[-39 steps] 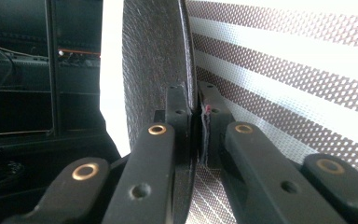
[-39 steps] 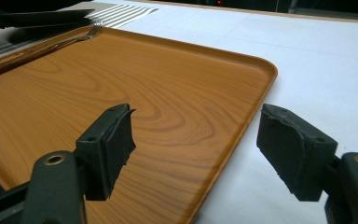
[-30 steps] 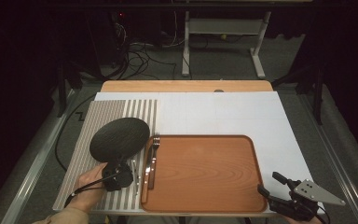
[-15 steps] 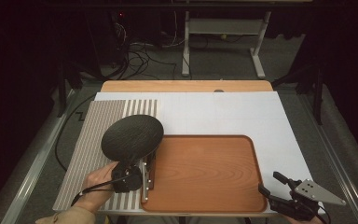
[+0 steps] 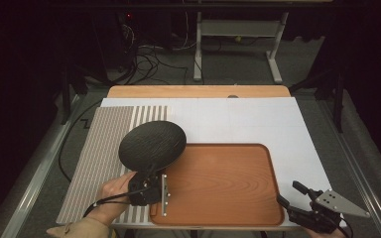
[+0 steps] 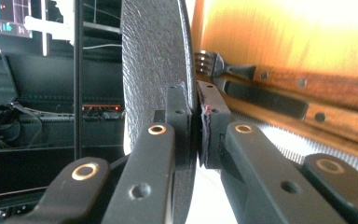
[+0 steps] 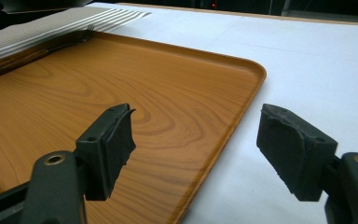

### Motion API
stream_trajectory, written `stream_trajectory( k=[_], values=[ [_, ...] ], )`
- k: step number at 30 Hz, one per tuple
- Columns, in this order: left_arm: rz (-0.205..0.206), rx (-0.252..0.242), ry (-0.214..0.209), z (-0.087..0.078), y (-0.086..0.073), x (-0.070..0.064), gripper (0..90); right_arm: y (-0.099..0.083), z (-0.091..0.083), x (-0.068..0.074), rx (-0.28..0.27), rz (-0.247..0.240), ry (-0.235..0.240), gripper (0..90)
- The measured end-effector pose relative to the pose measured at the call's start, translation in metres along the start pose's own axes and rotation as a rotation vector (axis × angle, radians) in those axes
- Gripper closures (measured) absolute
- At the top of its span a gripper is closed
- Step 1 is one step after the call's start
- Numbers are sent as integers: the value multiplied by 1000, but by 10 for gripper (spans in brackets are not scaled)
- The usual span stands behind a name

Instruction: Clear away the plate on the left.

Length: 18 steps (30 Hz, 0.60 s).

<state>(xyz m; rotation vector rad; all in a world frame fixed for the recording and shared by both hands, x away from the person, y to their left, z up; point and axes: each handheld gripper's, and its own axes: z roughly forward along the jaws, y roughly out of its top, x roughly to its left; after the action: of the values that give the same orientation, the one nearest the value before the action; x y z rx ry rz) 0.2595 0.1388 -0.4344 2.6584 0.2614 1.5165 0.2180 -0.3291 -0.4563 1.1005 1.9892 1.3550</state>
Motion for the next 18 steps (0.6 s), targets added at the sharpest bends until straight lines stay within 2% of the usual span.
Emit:
stream_trajectory(
  k=[18],
  values=[
    [39, -69, -9, -9, 30, -1, 813, 0, -1, -5, -12, 10, -12, 273]
  ],
)
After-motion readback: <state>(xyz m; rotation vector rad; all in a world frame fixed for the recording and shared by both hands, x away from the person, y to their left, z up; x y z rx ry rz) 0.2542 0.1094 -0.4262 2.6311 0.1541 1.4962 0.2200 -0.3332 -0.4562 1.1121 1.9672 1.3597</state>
